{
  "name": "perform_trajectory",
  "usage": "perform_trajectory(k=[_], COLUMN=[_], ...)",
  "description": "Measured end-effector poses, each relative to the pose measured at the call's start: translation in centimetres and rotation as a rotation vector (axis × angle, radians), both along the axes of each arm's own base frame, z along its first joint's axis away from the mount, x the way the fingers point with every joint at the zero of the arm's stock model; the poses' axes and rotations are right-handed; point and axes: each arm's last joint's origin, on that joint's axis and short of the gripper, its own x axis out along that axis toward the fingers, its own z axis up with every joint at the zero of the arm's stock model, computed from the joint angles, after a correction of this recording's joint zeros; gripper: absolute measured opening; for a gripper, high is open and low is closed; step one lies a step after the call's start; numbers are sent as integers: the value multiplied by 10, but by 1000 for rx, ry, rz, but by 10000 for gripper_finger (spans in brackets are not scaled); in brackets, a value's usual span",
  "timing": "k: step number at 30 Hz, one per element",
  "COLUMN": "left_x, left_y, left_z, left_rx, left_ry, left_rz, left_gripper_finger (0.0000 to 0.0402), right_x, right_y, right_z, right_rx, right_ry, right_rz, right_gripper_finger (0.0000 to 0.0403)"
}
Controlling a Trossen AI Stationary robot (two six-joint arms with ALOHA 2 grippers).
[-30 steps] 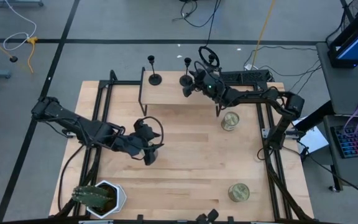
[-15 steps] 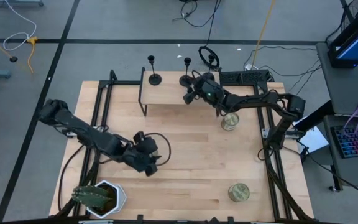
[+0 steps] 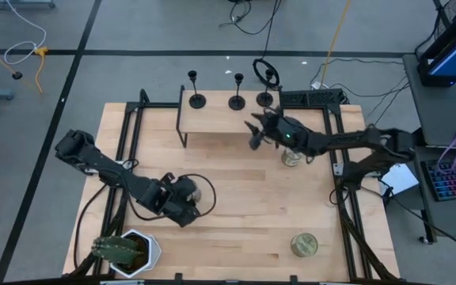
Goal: Pick & Place candle stick holders
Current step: Put the middle scented candle on the shelf
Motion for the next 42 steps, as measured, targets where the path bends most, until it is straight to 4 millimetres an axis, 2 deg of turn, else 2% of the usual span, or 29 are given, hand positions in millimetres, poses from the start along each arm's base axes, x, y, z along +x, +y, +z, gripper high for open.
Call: perform_trajectory(k=[5, 9, 13, 16, 24, 27, 31, 33, 36, 39, 42], left_x=[8, 11, 13, 14, 16, 16, 25, 35, 50, 62, 72], left_y=[-5, -6, -4, -2, 1, 2, 1, -1, 1, 13, 34], left_z=[-17, -30, -33, -32, -32, -28, -11, 7, 40, 70, 99], left_rx=[34, 53, 54, 52, 30, -35, -104, -114, -40, 48, 136], left_ry=[44, 91, 104, 99, 106, 95, 66, 6, -93, -172, -205], left_rz=[-30, -21, -15, -7, -2, 29, 51, 11, -70, -88, -114], left_gripper_finger=[202, 202, 188, 153, 25, 10, 6, 6, 5, 5, 4], right_x=[-23, -43, -61, -74, -102, -109, -115, -116, -116, -117, -117], right_y=[29, 46, 59, 68, 88, 95, 103, 107, 113, 117, 120], right_z=[-9, -17, -24, -33, -48, -51, -52, -51, -52, -52, -52], right_rx=[15, 4, 3, 25, 35, 34, 38, 42, 49, 54, 58], right_ry=[-80, -136, -188, -221, -318, -355, -382, -385, -382, -376, -373], right_rz=[189, 254, 315, 345, 444, 483, 533, 556, 587, 612, 630], right_gripper_finger=[176, 174, 172, 171, 171, 171, 171, 171, 171, 171, 171])
